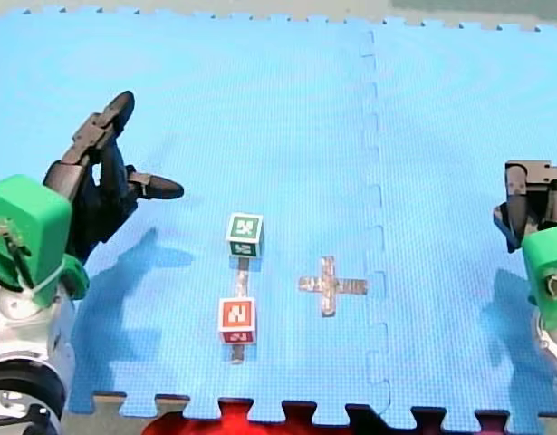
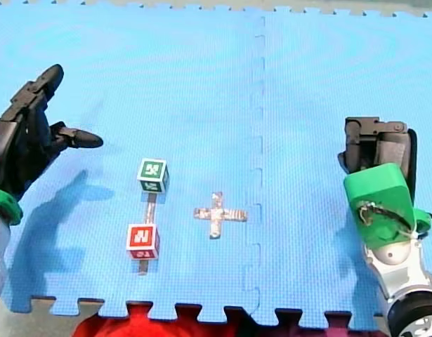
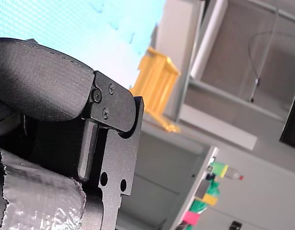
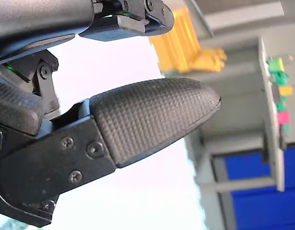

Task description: Stack cube left

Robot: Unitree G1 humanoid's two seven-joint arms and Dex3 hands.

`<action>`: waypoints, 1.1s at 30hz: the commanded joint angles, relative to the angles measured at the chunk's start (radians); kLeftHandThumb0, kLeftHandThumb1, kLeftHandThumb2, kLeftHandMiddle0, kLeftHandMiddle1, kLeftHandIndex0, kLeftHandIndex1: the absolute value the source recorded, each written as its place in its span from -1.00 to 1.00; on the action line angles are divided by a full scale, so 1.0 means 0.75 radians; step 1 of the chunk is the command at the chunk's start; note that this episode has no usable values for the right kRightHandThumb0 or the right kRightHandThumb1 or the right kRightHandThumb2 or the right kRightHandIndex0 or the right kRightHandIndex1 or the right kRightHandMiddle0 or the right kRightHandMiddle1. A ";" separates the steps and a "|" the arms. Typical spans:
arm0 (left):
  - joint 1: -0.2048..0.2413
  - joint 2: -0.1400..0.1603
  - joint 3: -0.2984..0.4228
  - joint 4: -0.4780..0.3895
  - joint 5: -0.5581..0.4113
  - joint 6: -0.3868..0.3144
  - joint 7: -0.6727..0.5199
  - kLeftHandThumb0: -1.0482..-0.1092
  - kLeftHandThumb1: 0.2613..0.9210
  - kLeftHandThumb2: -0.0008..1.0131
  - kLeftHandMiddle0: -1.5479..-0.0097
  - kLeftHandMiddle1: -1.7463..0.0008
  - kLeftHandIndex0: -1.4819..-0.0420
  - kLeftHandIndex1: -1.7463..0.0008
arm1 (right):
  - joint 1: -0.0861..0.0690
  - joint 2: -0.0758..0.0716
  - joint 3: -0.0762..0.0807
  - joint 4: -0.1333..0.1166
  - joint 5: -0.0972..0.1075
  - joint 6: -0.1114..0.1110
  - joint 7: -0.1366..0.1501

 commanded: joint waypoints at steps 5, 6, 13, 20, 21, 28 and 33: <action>0.019 0.040 -0.121 0.005 0.197 -0.085 0.275 -1.00 1.00 0.73 -0.07 -1.00 0.45 0.92 | 0.003 -0.006 -0.003 -0.002 0.002 0.009 -0.006; 0.018 0.048 -0.133 0.009 0.215 -0.096 0.289 -1.00 1.00 0.72 -0.08 -1.00 0.44 0.92 | 0.003 -0.005 -0.002 -0.002 0.001 0.009 -0.008; 0.019 0.086 -0.175 0.035 0.256 -0.156 0.304 -1.00 1.00 0.68 -0.12 -1.00 0.31 0.90 | 0.005 -0.003 0.001 -0.004 -0.002 0.014 -0.016; 0.009 0.072 -0.114 0.054 0.131 -0.150 0.106 -1.00 0.82 -0.40 -0.13 -1.00 0.23 0.95 | 0.003 0.005 -0.004 -0.006 0.006 0.030 -0.015; 0.004 0.068 -0.098 0.057 0.102 -0.127 0.064 -0.98 0.69 -0.70 -0.13 -1.00 0.22 0.96 | 0.003 0.005 -0.004 -0.007 0.006 0.032 -0.017; -0.006 0.093 -0.089 0.046 0.074 -0.050 -0.015 -0.89 0.25 -0.99 -0.15 -1.00 0.05 0.94 | 0.002 0.010 -0.005 -0.010 0.008 0.044 -0.021; -0.010 0.131 -0.114 0.041 0.087 0.018 -0.109 -0.95 0.27 -0.99 -0.15 -1.00 0.29 0.99 | 0.000 0.012 -0.008 -0.009 0.014 0.047 -0.015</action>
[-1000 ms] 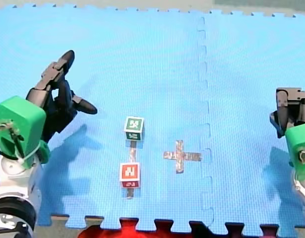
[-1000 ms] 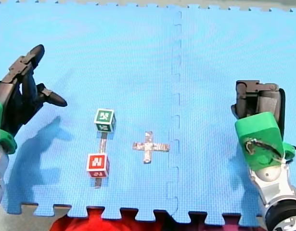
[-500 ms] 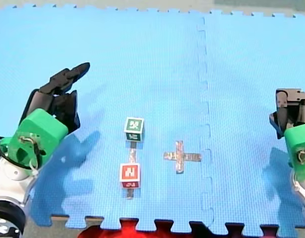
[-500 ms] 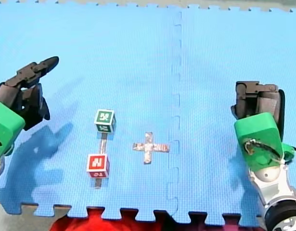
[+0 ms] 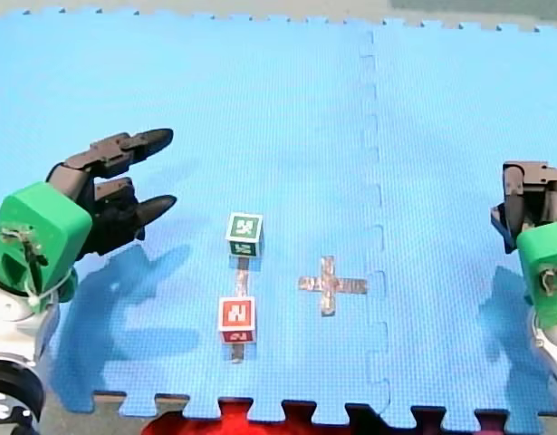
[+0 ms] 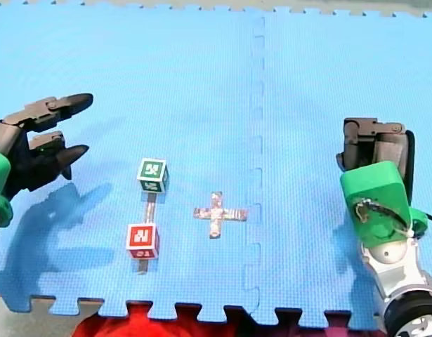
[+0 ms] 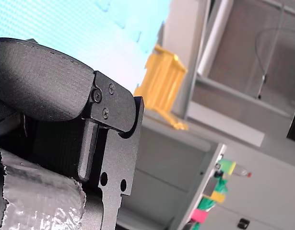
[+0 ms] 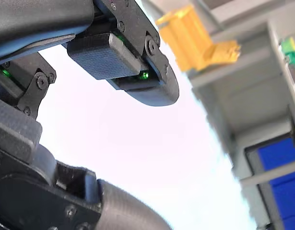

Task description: Stack cube left

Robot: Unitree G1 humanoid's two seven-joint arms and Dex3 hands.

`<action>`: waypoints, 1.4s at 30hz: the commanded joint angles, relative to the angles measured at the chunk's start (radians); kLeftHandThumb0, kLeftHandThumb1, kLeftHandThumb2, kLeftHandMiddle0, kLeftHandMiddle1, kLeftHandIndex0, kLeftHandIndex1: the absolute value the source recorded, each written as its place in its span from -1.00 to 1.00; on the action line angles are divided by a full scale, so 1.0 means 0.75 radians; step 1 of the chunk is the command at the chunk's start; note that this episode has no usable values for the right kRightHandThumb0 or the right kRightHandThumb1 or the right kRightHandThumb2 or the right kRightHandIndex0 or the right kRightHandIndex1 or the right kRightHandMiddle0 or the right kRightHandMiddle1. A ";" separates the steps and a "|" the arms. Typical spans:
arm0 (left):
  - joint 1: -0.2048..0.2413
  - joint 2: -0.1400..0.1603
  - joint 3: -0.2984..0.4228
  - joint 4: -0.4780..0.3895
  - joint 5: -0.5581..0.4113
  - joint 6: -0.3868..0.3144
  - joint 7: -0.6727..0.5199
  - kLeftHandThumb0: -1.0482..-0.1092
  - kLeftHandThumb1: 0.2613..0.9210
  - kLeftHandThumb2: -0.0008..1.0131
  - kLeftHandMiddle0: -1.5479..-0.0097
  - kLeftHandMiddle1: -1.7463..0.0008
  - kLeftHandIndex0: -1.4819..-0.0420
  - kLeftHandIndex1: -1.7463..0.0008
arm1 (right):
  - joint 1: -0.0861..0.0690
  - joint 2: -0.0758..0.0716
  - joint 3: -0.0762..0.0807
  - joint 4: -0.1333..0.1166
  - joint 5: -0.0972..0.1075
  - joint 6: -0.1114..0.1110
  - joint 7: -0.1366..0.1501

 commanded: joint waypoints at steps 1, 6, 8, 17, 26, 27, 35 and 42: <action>-0.007 0.025 -0.010 -0.005 0.002 0.022 -0.037 -0.97 0.29 -0.98 -0.15 -1.00 0.34 0.99 | 0.000 -0.001 -0.004 -0.001 0.008 0.004 0.002; -0.013 0.054 -0.073 -0.016 0.084 0.035 0.019 -1.00 0.46 -0.94 -0.14 -1.00 0.40 1.00 | -0.001 -0.002 -0.002 0.000 0.006 0.006 -0.003; -0.014 0.059 -0.089 -0.019 0.103 0.047 0.037 -1.00 0.50 -0.94 -0.14 -1.00 0.40 1.00 | -0.001 -0.001 -0.002 0.000 0.006 0.005 -0.004; -0.013 0.071 -0.110 -0.028 0.109 0.071 0.019 -1.00 0.55 -0.96 -0.13 -1.00 0.45 1.00 | 0.000 -0.004 0.007 0.000 -0.009 -0.003 -0.029; -0.003 0.083 -0.149 -0.045 0.141 0.075 0.030 -1.00 0.62 -0.96 -0.12 -1.00 0.50 1.00 | 0.002 -0.002 0.013 0.000 -0.025 -0.007 -0.055; 0.001 0.084 -0.151 -0.048 0.136 0.073 0.012 -1.00 0.62 -0.96 -0.12 -1.00 0.51 1.00 | 0.002 -0.002 0.014 0.000 -0.025 -0.007 -0.057; 0.072 0.092 -0.157 -0.126 0.077 0.038 -0.194 -0.52 0.27 -1.00 -0.07 -1.00 0.26 0.94 | 0.008 -0.001 0.016 -0.005 -0.025 -0.014 -0.062; 0.102 0.138 -0.170 -0.150 0.046 0.081 -0.380 -0.48 0.25 -1.00 -0.09 -1.00 0.22 0.95 | 0.012 -0.002 0.012 -0.012 -0.017 -0.016 -0.057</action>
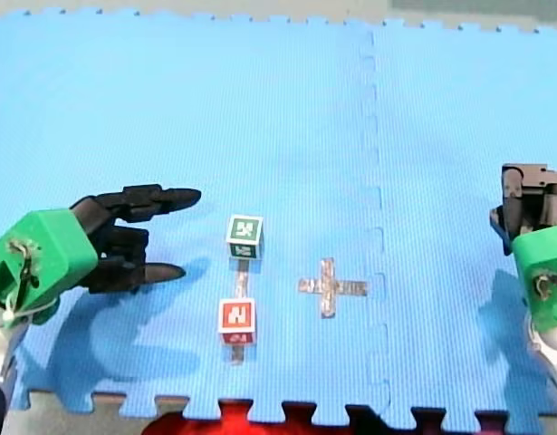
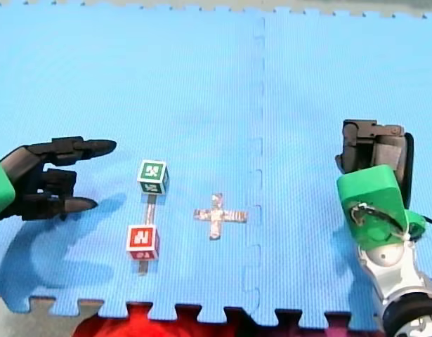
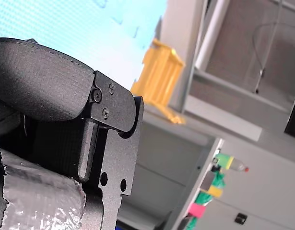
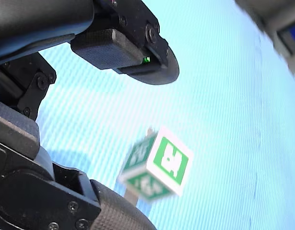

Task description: Stack cube left

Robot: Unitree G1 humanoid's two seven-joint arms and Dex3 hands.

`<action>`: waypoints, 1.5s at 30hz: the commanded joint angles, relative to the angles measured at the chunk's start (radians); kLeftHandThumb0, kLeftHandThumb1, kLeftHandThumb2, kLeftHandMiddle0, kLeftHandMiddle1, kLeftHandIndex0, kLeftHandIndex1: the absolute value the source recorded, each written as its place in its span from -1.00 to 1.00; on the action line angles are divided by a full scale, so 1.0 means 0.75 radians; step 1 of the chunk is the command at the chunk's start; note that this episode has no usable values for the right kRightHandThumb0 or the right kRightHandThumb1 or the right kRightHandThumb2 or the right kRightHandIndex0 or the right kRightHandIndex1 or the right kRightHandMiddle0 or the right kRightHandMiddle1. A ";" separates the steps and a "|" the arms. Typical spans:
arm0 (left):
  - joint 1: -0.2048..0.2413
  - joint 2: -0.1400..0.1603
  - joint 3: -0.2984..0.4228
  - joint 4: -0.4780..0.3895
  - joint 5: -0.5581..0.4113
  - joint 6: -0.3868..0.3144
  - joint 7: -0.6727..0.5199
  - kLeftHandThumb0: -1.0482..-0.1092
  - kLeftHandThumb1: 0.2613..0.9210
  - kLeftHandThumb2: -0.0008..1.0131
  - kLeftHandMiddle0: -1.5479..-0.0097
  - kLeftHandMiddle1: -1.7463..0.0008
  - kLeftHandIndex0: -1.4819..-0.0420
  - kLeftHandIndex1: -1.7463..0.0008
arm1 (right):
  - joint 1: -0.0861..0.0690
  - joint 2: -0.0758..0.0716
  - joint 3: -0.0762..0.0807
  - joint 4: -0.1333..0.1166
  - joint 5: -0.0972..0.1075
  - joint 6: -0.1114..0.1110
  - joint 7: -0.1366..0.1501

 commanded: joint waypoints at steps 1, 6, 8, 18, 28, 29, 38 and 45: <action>0.005 0.037 -0.011 -0.005 -0.003 0.024 -0.056 -0.48 0.25 -1.00 -0.10 -1.00 0.21 0.96 | 0.008 -0.005 -0.004 -0.007 0.008 -0.005 0.000; 0.001 0.084 -0.044 -0.037 0.004 0.030 -0.196 -0.47 0.25 -1.00 -0.11 -1.00 0.26 0.99 | 0.014 -0.010 -0.005 -0.016 0.009 -0.009 0.004; 0.002 0.090 -0.048 -0.051 0.000 0.029 -0.217 -0.52 0.30 -0.98 -0.13 -1.00 0.28 1.00 | 0.014 -0.013 -0.003 -0.018 0.006 -0.011 0.002; 0.051 0.092 -0.059 -0.165 -0.034 0.051 -0.259 -0.60 0.34 -0.98 -0.17 -1.00 0.25 0.99 | 0.017 -0.018 -0.003 -0.032 0.006 -0.047 0.009; 0.151 0.022 -0.083 -0.278 -0.023 0.095 -0.121 -0.65 0.35 -0.99 -0.18 -1.00 0.22 0.98 | 0.014 -0.018 -0.004 -0.039 0.011 -0.068 0.022; 0.155 0.014 -0.084 -0.271 -0.022 0.090 -0.106 -0.65 0.35 -0.99 -0.18 -1.00 0.18 0.97 | 0.014 -0.018 -0.006 -0.039 0.015 -0.074 0.030; 0.170 -0.036 -0.073 -0.234 -0.073 0.058 -0.118 -0.57 0.27 -1.00 -0.18 -1.00 0.03 0.94 | 0.001 -0.019 -0.015 -0.041 0.023 -0.089 0.050; 0.184 -0.056 -0.120 -0.251 -0.030 0.053 -0.106 -0.55 0.27 -1.00 -0.18 -1.00 0.06 0.97 | -0.008 -0.017 -0.023 -0.036 0.032 -0.106 0.062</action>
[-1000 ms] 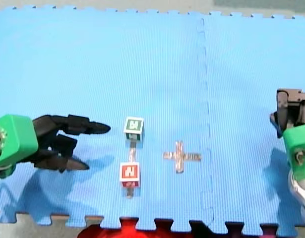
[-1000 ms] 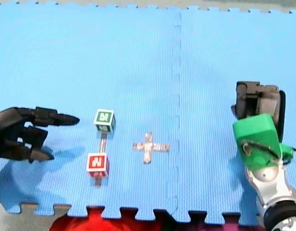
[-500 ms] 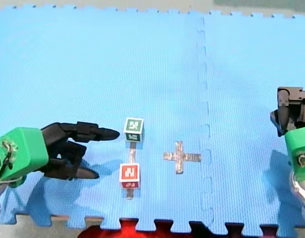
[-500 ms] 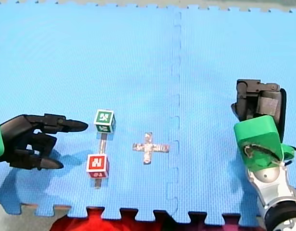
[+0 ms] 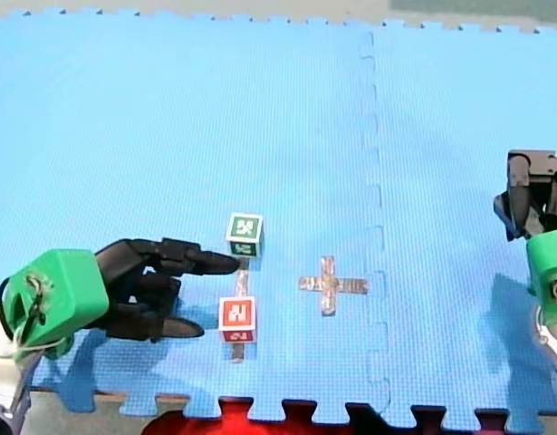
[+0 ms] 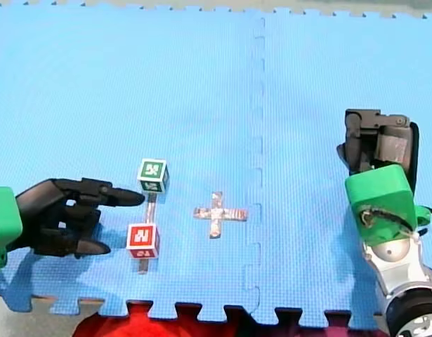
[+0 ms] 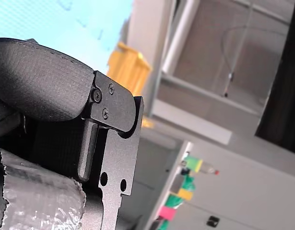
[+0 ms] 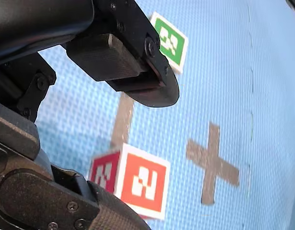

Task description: Stack cube left

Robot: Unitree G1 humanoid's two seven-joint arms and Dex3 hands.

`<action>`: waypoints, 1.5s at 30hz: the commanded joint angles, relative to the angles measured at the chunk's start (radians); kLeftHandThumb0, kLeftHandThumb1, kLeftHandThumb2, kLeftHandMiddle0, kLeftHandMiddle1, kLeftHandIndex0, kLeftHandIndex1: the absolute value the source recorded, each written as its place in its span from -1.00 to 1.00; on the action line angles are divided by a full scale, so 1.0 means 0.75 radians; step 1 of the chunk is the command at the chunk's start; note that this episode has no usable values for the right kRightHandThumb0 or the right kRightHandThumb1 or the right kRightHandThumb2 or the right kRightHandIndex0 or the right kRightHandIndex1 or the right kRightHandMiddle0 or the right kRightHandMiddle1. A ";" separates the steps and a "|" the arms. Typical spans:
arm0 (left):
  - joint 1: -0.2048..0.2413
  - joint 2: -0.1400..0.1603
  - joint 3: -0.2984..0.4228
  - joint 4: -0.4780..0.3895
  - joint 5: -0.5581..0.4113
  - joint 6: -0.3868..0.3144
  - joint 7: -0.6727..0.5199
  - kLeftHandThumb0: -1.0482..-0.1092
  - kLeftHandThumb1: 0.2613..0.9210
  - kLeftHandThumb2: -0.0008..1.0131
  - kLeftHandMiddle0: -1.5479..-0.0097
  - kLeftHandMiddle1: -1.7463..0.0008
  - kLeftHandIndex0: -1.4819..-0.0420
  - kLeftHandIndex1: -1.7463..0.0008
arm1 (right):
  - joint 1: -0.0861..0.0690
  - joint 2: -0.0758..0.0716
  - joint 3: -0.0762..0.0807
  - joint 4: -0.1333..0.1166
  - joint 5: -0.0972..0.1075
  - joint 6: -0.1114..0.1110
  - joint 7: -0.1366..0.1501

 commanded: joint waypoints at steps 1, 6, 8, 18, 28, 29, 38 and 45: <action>0.013 -0.003 -0.017 -0.007 0.020 -0.001 0.017 -0.55 0.28 -1.00 -0.17 -1.00 0.07 0.98 | -0.005 -0.005 -0.005 0.002 0.008 -0.007 0.003; 0.008 0.003 -0.035 -0.015 0.043 0.010 0.049 -0.56 0.28 -0.99 -0.18 -1.00 0.11 1.00 | -0.007 -0.006 -0.011 -0.001 0.017 -0.013 0.016; 0.005 0.008 -0.041 -0.018 0.050 0.016 0.054 -0.57 0.29 -0.99 -0.18 -1.00 0.11 1.00 | -0.008 -0.007 -0.016 -0.002 0.023 -0.017 0.025; -0.033 0.058 -0.094 -0.032 0.060 0.071 -0.071 -0.64 0.31 -0.99 -0.21 -1.00 0.33 1.00 | -0.008 -0.004 -0.020 -0.008 0.025 -0.026 0.027; -0.037 0.058 -0.081 -0.019 0.016 0.069 -0.129 0.06 0.28 -0.96 -0.12 -1.00 0.48 0.99 | -0.004 -0.007 -0.021 -0.011 0.022 -0.031 0.020; -0.037 0.059 -0.080 -0.018 0.014 0.066 -0.130 0.05 0.29 -0.96 -0.12 -1.00 0.48 0.99 | -0.003 -0.007 -0.021 -0.012 0.020 -0.031 0.017; -0.022 0.041 -0.070 0.005 0.005 0.002 -0.119 0.16 0.35 -0.97 -0.08 -1.00 0.49 1.00 | -0.003 -0.011 -0.013 -0.010 0.000 -0.029 -0.016; -0.021 0.010 -0.064 0.036 0.025 -0.018 -0.021 0.02 0.36 -0.98 -0.06 -1.00 0.49 1.00 | -0.002 -0.011 -0.016 -0.013 0.005 -0.036 -0.015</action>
